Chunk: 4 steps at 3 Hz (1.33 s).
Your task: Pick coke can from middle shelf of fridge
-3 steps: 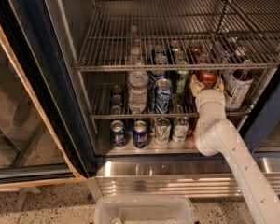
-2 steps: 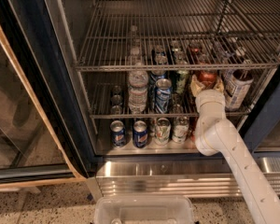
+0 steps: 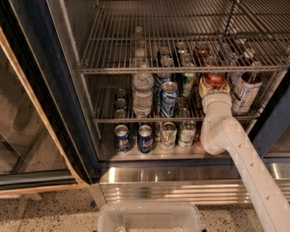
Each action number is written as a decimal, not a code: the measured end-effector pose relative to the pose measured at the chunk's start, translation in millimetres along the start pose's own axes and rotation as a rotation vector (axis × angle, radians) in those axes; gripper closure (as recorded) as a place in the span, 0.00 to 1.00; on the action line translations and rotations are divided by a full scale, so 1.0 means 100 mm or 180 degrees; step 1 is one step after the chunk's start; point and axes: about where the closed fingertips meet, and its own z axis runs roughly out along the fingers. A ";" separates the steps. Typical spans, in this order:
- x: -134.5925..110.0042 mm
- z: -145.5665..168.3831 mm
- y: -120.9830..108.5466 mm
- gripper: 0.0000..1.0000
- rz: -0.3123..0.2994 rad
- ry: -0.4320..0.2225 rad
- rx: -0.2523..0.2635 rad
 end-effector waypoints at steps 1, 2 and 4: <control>0.00 0.00 0.00 0.66 0.0000 0.0000 0.0000; 0.00 0.00 0.00 0.89 0.0000 0.0000 0.0000; -0.02 -0.02 -0.01 1.00 -0.0027 -0.0001 0.0043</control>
Offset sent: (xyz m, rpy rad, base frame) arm 0.0000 0.0000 0.0000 0.0000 0.0000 0.0000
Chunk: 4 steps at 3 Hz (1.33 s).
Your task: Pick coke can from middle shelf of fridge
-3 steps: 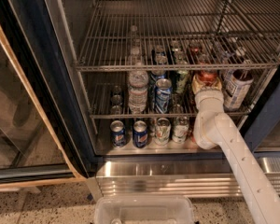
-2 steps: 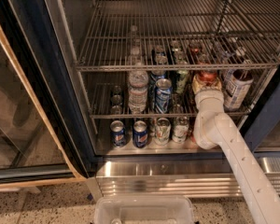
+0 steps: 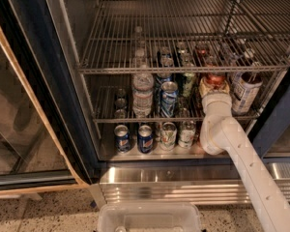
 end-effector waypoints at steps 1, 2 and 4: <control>-0.03 -0.09 -0.04 1.00 -0.0002 0.0022 0.0044; -0.08 -0.19 -0.08 1.00 0.0013 0.0030 0.0068; -0.21 -0.48 -0.07 1.00 0.0025 0.0022 0.0035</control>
Offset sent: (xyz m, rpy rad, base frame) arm -0.0359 -0.0061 0.0120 0.0117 0.0111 -0.0296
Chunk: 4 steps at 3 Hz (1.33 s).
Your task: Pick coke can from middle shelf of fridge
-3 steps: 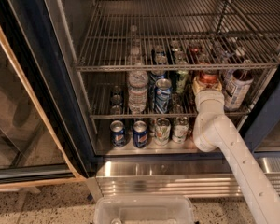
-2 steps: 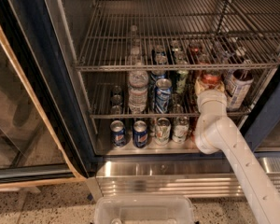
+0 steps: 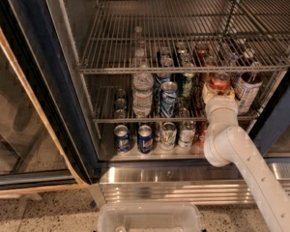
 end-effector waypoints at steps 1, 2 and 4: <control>-0.02 -0.11 0.01 1.00 0.0008 0.0032 -0.0083; 0.00 -0.26 0.02 1.00 0.0062 0.0118 -0.0232; -0.02 -0.51 0.02 1.00 0.0144 0.0129 -0.0561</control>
Offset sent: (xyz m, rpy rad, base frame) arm -0.0449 0.0108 -0.0034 0.0539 0.0582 0.1351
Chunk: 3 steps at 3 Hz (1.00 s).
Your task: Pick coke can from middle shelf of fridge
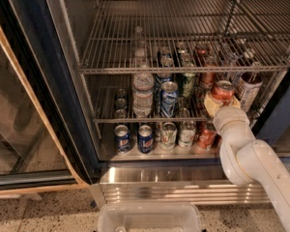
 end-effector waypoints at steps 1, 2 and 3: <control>-0.05 -0.10 0.03 1.00 0.0001 -0.0045 -0.0152; -0.14 -0.19 0.01 1.00 0.0086 -0.0052 -0.0229; -0.28 -0.31 -0.02 1.00 0.0261 -0.0064 -0.0310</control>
Offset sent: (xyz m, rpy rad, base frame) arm -0.0318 -0.0048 0.0242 0.0643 -0.0258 0.0973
